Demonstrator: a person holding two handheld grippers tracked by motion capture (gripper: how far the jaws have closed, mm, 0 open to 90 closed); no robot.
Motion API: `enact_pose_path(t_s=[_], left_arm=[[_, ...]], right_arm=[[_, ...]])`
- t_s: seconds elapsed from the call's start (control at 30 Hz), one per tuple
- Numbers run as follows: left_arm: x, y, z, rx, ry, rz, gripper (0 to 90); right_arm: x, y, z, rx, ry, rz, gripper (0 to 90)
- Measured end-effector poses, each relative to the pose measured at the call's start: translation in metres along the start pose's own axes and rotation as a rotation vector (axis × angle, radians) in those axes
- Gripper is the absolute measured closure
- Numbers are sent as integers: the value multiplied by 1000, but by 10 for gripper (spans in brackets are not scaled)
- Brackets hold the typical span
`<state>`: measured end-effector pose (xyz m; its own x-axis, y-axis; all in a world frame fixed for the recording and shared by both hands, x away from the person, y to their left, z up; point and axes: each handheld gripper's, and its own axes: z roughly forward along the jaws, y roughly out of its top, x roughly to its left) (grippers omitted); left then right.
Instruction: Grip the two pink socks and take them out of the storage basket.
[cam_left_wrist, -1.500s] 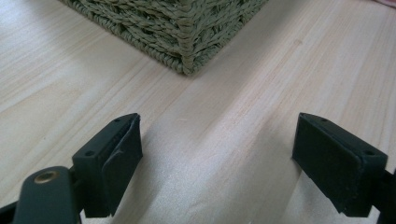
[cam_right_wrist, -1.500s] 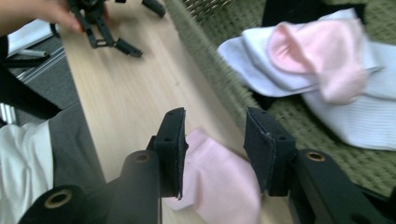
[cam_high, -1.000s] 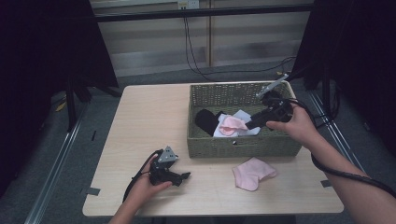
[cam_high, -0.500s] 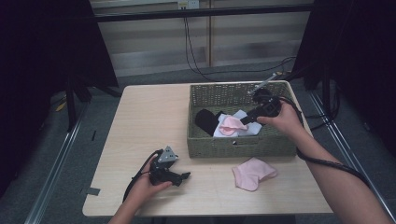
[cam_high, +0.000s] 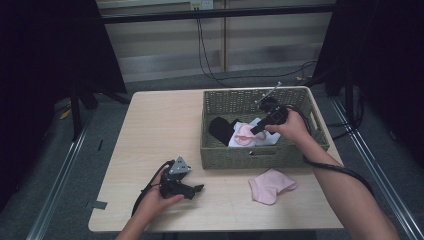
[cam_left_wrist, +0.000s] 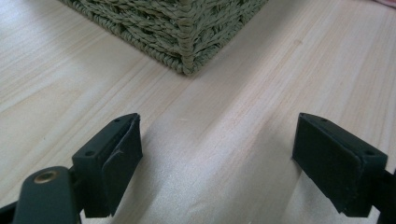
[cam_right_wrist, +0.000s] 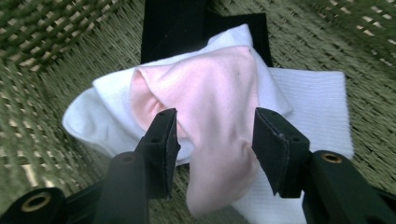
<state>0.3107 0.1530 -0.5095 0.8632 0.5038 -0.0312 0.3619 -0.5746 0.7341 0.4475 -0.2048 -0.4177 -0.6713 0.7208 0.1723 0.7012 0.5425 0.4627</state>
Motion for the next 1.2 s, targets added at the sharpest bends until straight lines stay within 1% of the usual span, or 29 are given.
enact_pose_path(t_s=[0.2,0.27,0.3,0.4,0.47,0.5,0.53,0.57,0.63,0.7,0.83,0.9,0.97,1.0,1.07,1.2], left_arm=[[0,0,0,0,0,0,152],[0,0,0,0,-1,0,152],[0,0,0,0,-1,0,152],[0,0,0,1,0,0,152],[0,0,0,1,-1,-1,152],[0,0,0,1,-1,0,152],[0,0,0,1,-1,0,152],[0,0,0,0,-1,0,152],[0,0,0,5,2,0,152],[0,0,0,1,0,0,153],[0,0,0,3,0,0,152],[0,0,0,3,0,-1,152],[0,0,0,3,0,-1,152],[0,0,0,1,0,-1,152],[0,0,0,2,0,-1,152],[0,0,0,7,-3,0,153]], right_arm=[[-1,5,14,38,1,-31,563],[0,6,17,45,-2,-31,576],[0,7,19,45,-1,-43,614],[1,6,23,80,2,-45,694],[1,6,24,89,-17,-48,784],[0,5,23,84,-17,-53,816],[0,5,22,77,-8,-43,848],[-1,4,20,78,3,-39,860],[-2,3,15,76,7,-28,867],[-4,2,9,70,10,-26,868],[-5,2,-7,41,15,-18,869],[-4,2,-15,36,15,-12,870],[-4,2,-24,23,14,-26,869],[-3,2,-27,14,18,-17,869],[-2,2,-33,0,18,-15,869],[-1,3,-46,-6,20,-23,870]])
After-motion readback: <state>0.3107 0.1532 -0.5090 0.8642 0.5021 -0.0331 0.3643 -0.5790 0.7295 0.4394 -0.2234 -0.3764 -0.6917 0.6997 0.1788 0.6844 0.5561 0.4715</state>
